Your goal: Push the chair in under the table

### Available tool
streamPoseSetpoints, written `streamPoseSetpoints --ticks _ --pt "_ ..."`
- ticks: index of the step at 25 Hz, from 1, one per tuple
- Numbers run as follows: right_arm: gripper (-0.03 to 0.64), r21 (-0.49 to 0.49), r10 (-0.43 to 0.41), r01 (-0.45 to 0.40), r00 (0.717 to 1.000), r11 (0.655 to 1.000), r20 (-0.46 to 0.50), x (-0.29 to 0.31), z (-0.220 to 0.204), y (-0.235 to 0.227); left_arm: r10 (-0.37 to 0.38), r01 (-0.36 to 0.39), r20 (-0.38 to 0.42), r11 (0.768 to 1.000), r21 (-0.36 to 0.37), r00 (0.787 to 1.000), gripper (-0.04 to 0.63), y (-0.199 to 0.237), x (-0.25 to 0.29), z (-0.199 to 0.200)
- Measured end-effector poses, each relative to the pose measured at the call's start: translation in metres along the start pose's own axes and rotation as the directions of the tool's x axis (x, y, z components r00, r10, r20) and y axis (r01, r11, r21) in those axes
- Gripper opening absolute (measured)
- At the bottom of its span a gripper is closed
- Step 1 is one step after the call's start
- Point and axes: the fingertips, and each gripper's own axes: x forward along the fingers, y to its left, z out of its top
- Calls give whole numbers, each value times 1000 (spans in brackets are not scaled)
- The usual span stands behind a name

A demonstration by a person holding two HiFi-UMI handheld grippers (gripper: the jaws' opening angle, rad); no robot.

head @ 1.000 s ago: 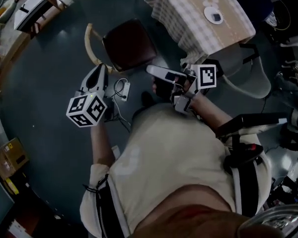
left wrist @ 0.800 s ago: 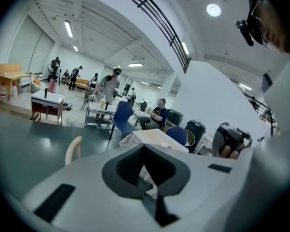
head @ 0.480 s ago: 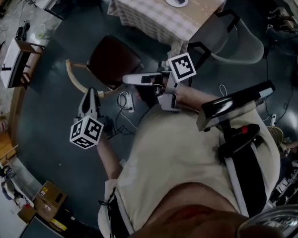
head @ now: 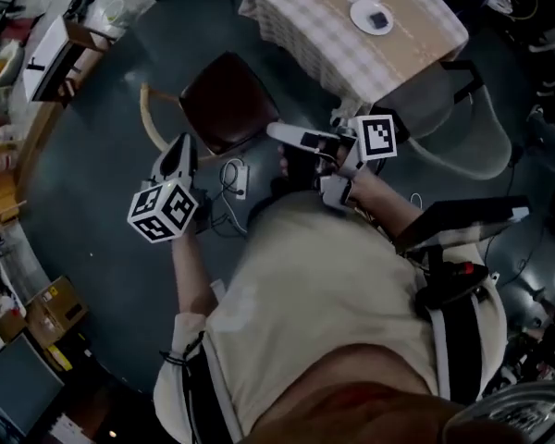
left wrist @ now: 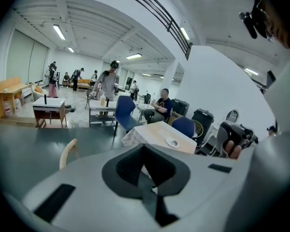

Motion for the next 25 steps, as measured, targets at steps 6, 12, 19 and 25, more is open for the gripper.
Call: streamPoseSetpoints --ticks 6,12,19,25 --pt "12 10 -53 53 998 999 -26 -12 28 -17 137 -137 -9 991 12 991 6 8 -5 1" --pt "12 -3 -32 32 999 999 -20 -13 27 -15 252 -251 -2 966 56 968 6 48 -34 7" --pt "12 -21 34 -34 999 999 6 -11 28 -1 304 -302 -29 952 48 952 6 89 -33 0" --pt "12 -55 -3 5 999 998 50 -10 33 -11 262 -260 -135 965 36 955 8 116 -7 -28"
